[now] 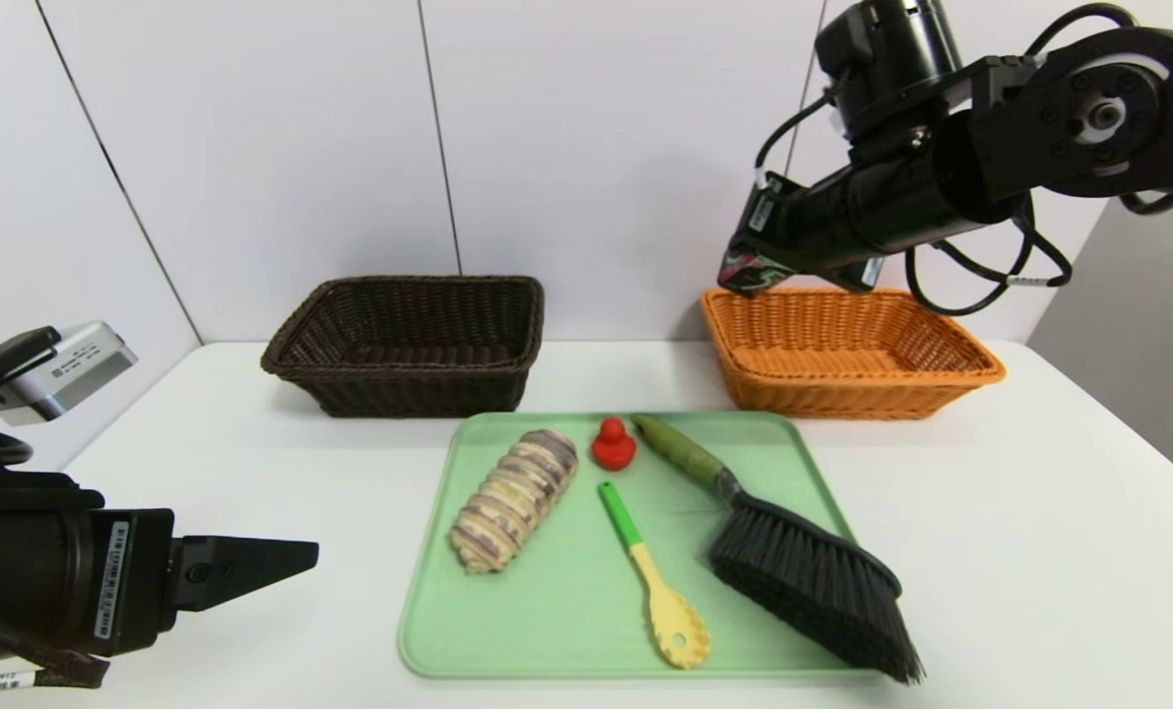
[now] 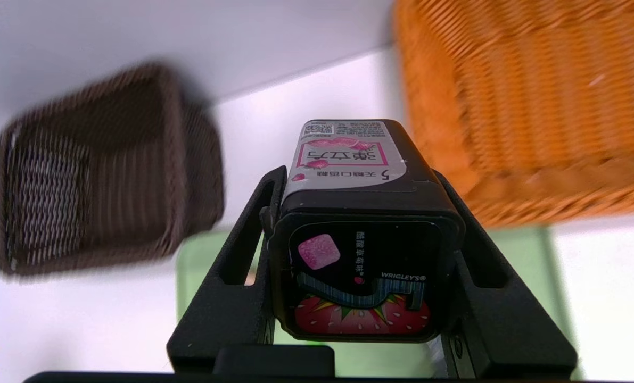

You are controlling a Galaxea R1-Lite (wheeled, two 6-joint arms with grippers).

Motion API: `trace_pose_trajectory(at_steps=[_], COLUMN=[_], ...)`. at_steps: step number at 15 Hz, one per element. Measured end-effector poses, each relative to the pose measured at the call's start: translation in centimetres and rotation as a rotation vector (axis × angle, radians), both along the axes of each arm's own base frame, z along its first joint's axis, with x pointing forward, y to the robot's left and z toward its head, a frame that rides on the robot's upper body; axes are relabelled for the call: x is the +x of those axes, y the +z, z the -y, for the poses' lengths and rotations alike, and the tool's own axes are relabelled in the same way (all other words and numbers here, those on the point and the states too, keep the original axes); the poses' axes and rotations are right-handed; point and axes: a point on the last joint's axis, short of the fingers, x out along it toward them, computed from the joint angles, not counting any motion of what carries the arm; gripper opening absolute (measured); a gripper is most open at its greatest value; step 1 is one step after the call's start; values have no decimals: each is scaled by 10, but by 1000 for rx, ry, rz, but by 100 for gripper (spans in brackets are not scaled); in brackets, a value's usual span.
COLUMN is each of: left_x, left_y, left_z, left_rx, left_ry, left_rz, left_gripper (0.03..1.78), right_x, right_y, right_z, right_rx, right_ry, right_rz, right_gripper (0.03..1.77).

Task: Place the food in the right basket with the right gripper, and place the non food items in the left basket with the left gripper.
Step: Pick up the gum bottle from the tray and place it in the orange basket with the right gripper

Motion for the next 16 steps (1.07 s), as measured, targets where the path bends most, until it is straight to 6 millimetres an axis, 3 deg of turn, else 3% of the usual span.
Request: trace_pose_trajectory(at_steps=[3,6,14,16], left_x=[1,2,3,2], left_y=[0,1,0,0], left_z=[1,2,3,2], left_rx=[-1,-2,-20,-21], left_ry=[-3,-5,-29,-30], left_rz=[4,5,-9,-10], left_gripper=[169,169,169,169], right_x=[29,56,110,116], right_y=[-5,-27,-108,-118], right_z=[38,63,77,78], right_rx=[28,29,-19,-24], right_ry=[-92,-154,-213,-219], right_rz=[21,-23,-165,-174], right_gripper=[80,80,80,98])
